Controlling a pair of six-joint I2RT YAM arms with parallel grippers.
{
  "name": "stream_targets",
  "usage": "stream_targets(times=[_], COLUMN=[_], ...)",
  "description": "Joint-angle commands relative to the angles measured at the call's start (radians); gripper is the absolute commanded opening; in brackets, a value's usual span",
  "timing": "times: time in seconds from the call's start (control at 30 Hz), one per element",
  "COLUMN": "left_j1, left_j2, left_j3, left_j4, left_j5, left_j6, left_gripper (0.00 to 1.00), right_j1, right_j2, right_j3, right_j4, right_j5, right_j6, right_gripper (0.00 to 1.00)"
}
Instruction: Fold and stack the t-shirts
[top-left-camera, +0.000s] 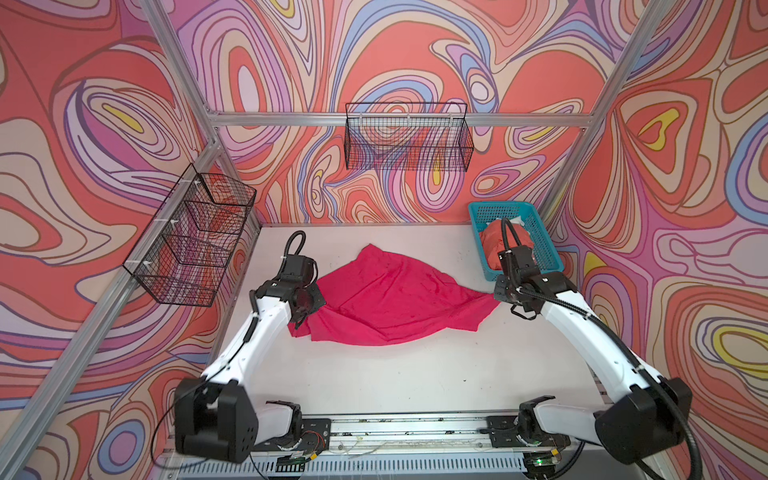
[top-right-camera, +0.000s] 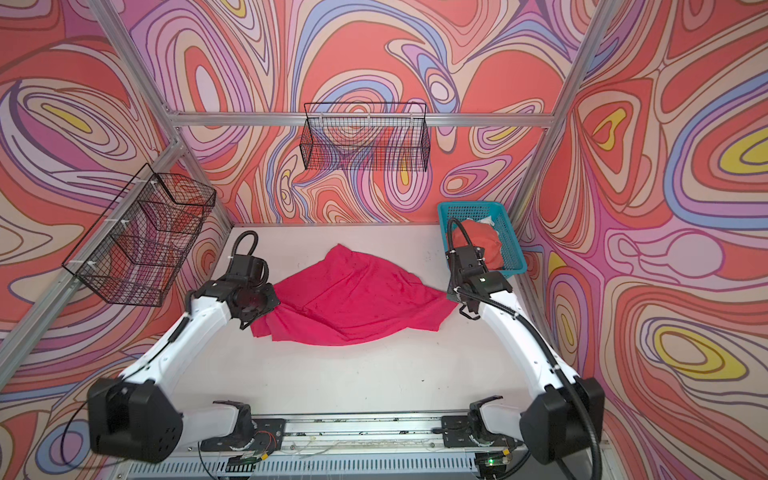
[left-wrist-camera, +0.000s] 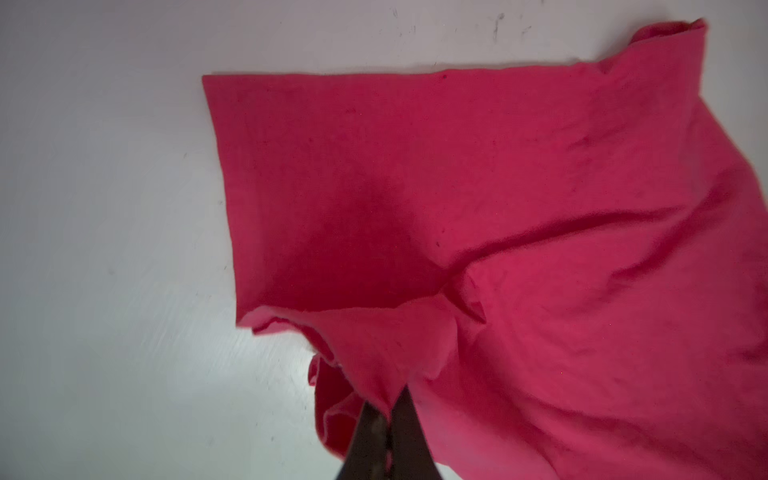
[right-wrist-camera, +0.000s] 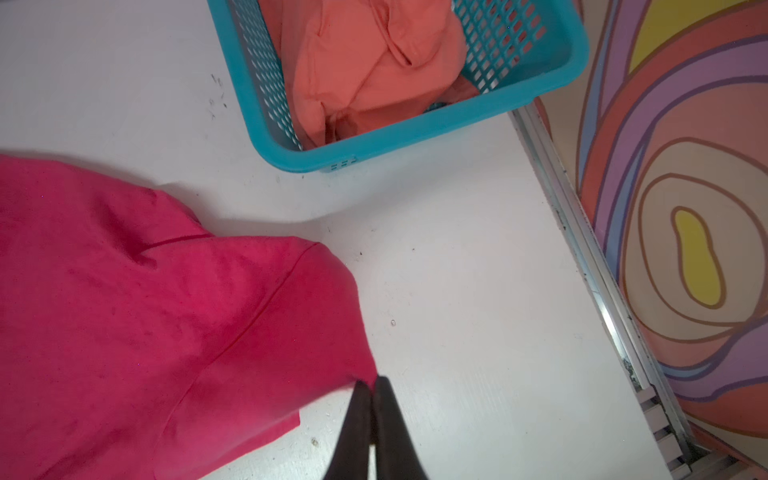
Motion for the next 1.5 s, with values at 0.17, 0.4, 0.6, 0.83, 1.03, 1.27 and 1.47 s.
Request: stream_targets(times=[0.17,0.4,0.6,0.83,1.03,1.27,1.47], left_j1=[0.038,0.035,0.033,0.034,0.033,0.034,0.034], left_j2=[0.107,-0.18,-0.341,-0.201,-0.156,-0.127,-0.082], left_j3=[0.033,-0.194,-0.435,-0.445,-0.458,-0.463,-0.472], left_j4=[0.096,-0.011,0.112,0.262,0.326,0.365,0.357], left_j5=[-0.058,0.004,0.095,0.132,0.109,0.081,0.083], left_j6=[0.014,-0.038,-0.081,-0.051,-0.049,-0.041,-0.05], left_gripper=[1.0,0.84,0.42,0.27,0.31,0.38,0.28], right_j1=[-0.006,-0.006,-0.006,-0.006,-0.005,-0.006,-0.007], right_j2=[0.066,0.049,0.048,0.051,0.035,0.048,0.058], right_j3=[0.007,-0.025,-0.031,-0.037,-0.045,-0.043,-0.036], right_j4=[0.083,0.093,0.104,0.112,0.108,0.116,0.122], right_j5=[-0.041,-0.053,-0.061,-0.068,-0.066,-0.076,-0.08], right_j6=[-0.048,-0.036,-0.039,-0.039,-0.034,-0.037,-0.042], right_gripper=[0.0,0.0,0.0,0.0,0.0,0.0,0.0])
